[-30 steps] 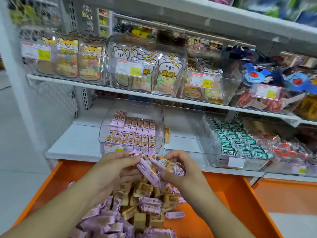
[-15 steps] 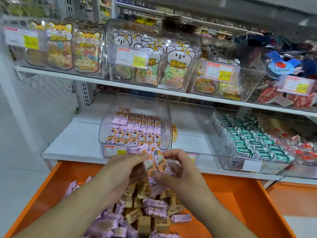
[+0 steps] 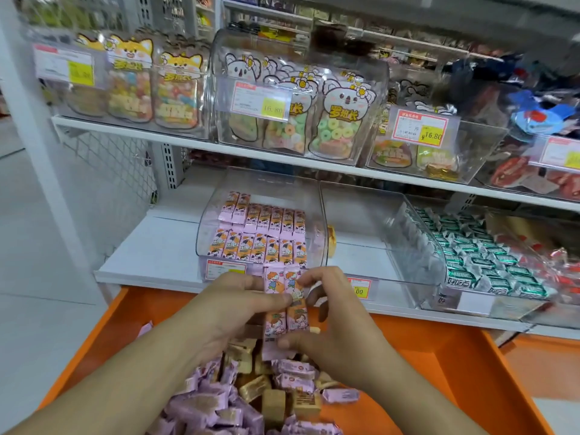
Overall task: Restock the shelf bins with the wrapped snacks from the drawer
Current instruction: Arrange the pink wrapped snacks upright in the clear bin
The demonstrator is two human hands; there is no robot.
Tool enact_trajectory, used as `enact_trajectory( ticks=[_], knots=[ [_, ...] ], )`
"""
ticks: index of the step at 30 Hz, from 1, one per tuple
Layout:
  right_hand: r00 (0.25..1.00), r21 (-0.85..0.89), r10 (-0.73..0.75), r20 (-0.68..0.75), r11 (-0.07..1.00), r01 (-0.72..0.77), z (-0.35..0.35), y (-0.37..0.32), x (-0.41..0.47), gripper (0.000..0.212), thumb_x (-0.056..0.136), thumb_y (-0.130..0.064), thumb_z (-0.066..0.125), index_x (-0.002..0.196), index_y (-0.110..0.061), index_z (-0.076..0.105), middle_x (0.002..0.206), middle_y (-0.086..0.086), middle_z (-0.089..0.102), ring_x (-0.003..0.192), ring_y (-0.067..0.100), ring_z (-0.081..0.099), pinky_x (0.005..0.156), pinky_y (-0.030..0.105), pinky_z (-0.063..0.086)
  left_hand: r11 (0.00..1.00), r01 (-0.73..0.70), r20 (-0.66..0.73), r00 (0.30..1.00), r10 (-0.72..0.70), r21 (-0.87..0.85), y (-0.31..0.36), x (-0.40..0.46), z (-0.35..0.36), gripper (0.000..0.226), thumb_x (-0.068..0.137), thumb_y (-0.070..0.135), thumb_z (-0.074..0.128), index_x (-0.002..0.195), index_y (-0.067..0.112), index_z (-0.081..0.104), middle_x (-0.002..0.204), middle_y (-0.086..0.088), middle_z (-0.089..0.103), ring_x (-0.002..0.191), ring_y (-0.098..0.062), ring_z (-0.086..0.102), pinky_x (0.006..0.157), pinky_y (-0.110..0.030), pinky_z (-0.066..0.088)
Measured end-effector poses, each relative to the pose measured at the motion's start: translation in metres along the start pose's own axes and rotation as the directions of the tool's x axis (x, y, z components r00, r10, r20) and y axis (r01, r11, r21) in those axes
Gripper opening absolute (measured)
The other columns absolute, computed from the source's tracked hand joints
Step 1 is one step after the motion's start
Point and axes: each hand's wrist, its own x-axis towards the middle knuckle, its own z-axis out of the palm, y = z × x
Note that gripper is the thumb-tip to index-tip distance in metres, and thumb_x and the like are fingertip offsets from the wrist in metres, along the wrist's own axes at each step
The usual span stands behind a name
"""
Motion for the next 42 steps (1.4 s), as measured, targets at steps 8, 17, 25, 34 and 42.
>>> enact_trajectory(
  ticks=[8, 17, 25, 34, 42],
  knots=[
    [0.967, -0.153, -0.174, 0.187, 0.967, 0.203, -0.009, -0.014, 0.013, 0.11, 0.073, -0.049, 0.092, 0.16, -0.049, 0.024, 0.159, -0.043, 0.016, 0.152, -0.009, 0.013, 0.126, 0.03, 0.026, 1.0, -0.018, 0.014, 1.0, 0.018, 0.016, 0.004, -0.01, -0.004, 0.079, 0.043, 0.048, 0.101, 0.096, 0.0, 0.068, 0.1, -0.025, 0.073, 0.091, -0.033, 0.071, 0.103, -0.062, 0.048],
    [0.96, -0.229, -0.241, 0.144, 0.935, 0.269, 0.007, -0.024, 0.031, 0.102, 0.071, -0.058, 0.09, 0.155, -0.048, 0.033, 0.155, -0.034, 0.033, 0.146, -0.005, 0.03, 0.119, 0.033, 0.038, 0.998, -0.032, 0.003, 0.999, 0.032, -0.049, 0.007, -0.008, -0.022, 0.033, 0.076, 0.028, 0.093, 0.092, 0.009, 0.072, 0.086, -0.009, 0.076, 0.07, -0.02, 0.069, 0.067, -0.034, 0.055],
    [0.981, -0.211, -0.192, 0.019, 0.959, 0.191, 0.007, -0.018, 0.061, 0.098, 0.069, -0.058, 0.091, 0.152, -0.049, 0.039, 0.139, -0.038, 0.045, 0.118, -0.015, 0.045, 0.093, 0.006, 0.039, 0.932, -0.297, -0.156, 0.931, 0.331, 0.207, 0.024, -0.001, -0.051, 0.038, 0.091, 0.037, 0.077, 0.126, 0.033, 0.064, 0.119, 0.013, 0.074, 0.098, 0.003, 0.071, 0.101, -0.034, 0.053],
    [0.999, -0.24, -0.046, 0.014, 0.97, 0.048, 0.01, -0.006, 0.202, 0.094, 0.071, -0.049, 0.094, 0.151, -0.033, 0.047, 0.144, -0.015, 0.055, 0.115, 0.004, 0.058, 0.092, 0.018, 0.046, 0.515, -0.228, -0.112, 0.83, 0.547, 0.826, 0.002, 0.049, -0.099, 0.079, 0.104, 0.058, 0.041, 0.166, 0.036, -0.002, 0.172, 0.02, -0.006, 0.158, -0.004, -0.008, 0.131, -0.043, 0.012],
    [0.992, -0.394, 0.012, 0.128, 0.918, 0.04, 0.028, 0.016, 0.293, 0.097, 0.079, -0.047, 0.089, 0.158, -0.026, 0.036, 0.158, 0.0, 0.046, 0.14, 0.021, 0.047, 0.101, 0.02, 0.037, 0.563, -0.255, -0.159, 0.796, 0.583, 0.786, -0.006, 0.062, -0.107, 0.085, 0.103, 0.057, 0.046, 0.159, 0.049, -0.018, 0.161, 0.038, -0.025, 0.153, 0.006, 0.003, 0.118, -0.021, 0.008]
  ],
)
